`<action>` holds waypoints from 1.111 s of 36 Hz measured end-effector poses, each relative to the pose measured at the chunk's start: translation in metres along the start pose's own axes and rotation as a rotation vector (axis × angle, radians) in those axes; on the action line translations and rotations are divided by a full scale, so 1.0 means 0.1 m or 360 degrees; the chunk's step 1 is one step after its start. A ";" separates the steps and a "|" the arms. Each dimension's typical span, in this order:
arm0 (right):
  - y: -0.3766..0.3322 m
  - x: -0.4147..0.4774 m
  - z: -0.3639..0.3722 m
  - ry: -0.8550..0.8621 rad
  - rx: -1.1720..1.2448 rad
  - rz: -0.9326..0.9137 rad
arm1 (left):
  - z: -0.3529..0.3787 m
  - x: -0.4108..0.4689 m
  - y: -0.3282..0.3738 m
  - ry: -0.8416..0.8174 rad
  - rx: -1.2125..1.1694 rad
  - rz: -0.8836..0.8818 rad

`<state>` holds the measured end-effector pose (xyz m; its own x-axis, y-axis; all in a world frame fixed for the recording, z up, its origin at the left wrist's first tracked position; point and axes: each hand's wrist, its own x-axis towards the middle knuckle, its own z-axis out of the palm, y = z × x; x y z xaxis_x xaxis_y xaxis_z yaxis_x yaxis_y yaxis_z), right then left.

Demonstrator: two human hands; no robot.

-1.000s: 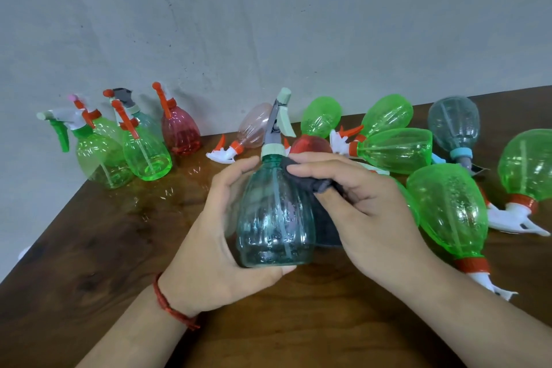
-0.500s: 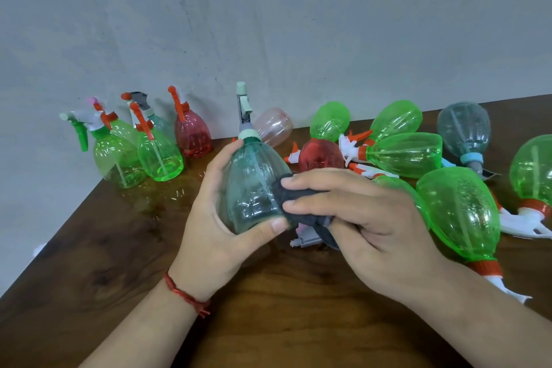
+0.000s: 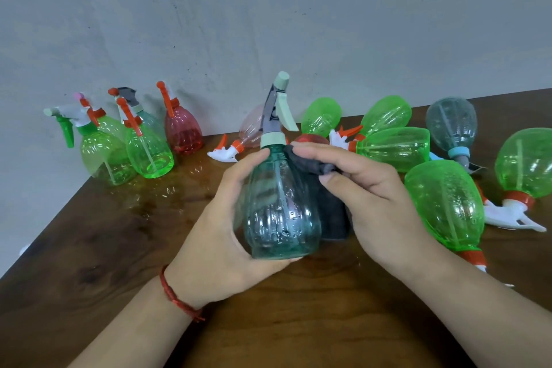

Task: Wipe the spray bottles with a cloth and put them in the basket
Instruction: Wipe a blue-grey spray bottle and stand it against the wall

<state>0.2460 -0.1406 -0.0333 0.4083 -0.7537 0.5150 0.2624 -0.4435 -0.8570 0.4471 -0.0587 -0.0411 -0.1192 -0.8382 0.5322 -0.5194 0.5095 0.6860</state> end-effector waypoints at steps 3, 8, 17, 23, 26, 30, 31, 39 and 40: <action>0.00 -0.02 -0.01 -0.0050 -0.0116 -0.0076 | -0.03 0.03 -0.04 -0.0012 0.0099 0.0050; 0.03 -0.03 0.03 -0.0112 -0.0292 -0.0149 | -0.06 0.06 -0.11 -0.0107 0.0202 0.0020; 0.02 -0.06 0.02 -0.0193 -0.0814 -0.0408 | -0.12 -0.05 -0.05 -0.0038 0.0501 0.0075; 0.00 -0.10 0.02 -0.0297 -0.0878 -0.0542 | -0.08 -0.01 -0.07 0.0248 0.0121 -0.0211; -0.02 -0.11 0.04 -0.0379 -0.0931 -0.0632 | -0.10 0.02 -0.05 0.0355 0.0061 -0.0289; -0.05 -0.11 0.05 -0.0453 -0.1020 -0.0690 | -0.11 0.06 -0.05 0.0419 -0.0053 -0.0398; -0.06 -0.11 0.05 -0.0462 -0.1039 -0.0704 | -0.10 0.06 -0.07 0.0413 -0.0079 -0.0403; -0.02 -0.10 0.05 -0.0366 -0.1113 -0.0674 | -0.06 0.01 -0.02 0.0319 0.0112 -0.0319; -0.02 -0.10 0.05 -0.0338 -0.1101 -0.0653 | -0.06 0.00 -0.04 0.0292 0.0164 -0.0292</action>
<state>0.2461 -0.1301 -0.0368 0.5720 -0.3902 0.7215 -0.1420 -0.9134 -0.3815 0.4545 -0.0598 -0.0406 0.1353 -0.8606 0.4910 -0.6028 0.3218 0.7301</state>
